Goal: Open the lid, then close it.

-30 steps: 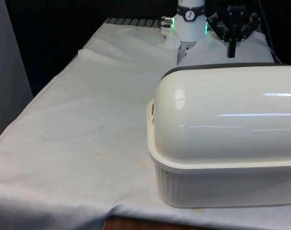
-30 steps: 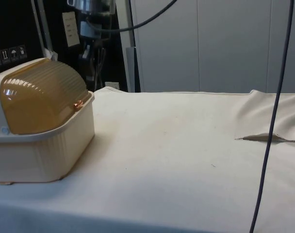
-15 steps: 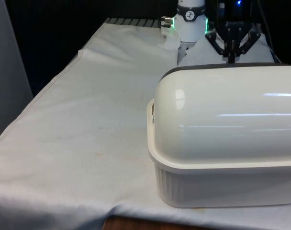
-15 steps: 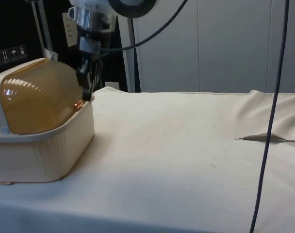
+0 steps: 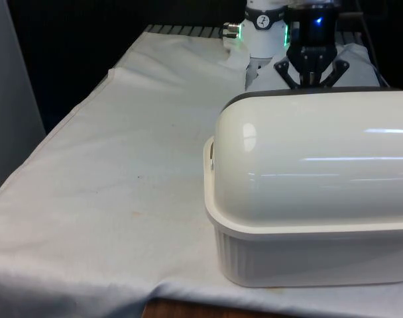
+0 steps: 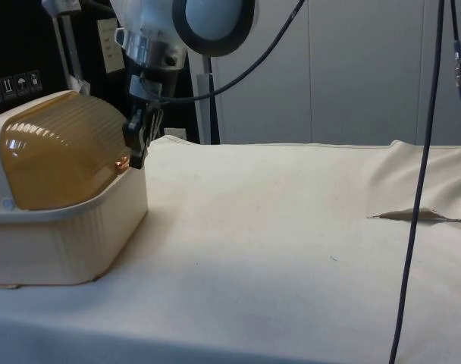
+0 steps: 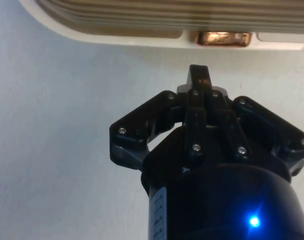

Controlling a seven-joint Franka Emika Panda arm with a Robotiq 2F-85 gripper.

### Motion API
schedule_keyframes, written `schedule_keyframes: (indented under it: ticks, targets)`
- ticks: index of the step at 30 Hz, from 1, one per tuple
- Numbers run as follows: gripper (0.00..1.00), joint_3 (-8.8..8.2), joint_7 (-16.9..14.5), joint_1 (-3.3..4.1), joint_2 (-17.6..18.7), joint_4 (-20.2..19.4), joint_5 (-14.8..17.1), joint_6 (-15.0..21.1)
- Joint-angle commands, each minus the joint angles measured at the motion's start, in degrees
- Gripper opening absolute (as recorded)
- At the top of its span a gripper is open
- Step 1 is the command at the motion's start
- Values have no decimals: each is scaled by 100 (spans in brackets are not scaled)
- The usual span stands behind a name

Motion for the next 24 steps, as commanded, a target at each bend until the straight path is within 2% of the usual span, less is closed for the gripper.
schedule_keyframes:
  ticks: [1,2,3,9,10,11,13,19,20,21,24]
  targets:
    - [0,29,-74,-40,34,-17,57,143]
    - [0,0,0,0,0,0,0,0]
    - [0,29,-74,-40,34,-17,57,143]
    - [0,17,-103,-74,103,-11,80,338]
    - [0,-52,-46,-34,92,-6,0,264]
    - [0,29,-109,-86,120,-6,97,390]
    - [0,40,-109,-97,132,0,115,430]
    - [0,46,-86,-103,189,17,115,573]
    - [0,-52,-29,-52,160,11,6,498]
    - [0,34,-74,-103,212,17,103,596]
    - [0,6,-57,-86,229,17,69,584]
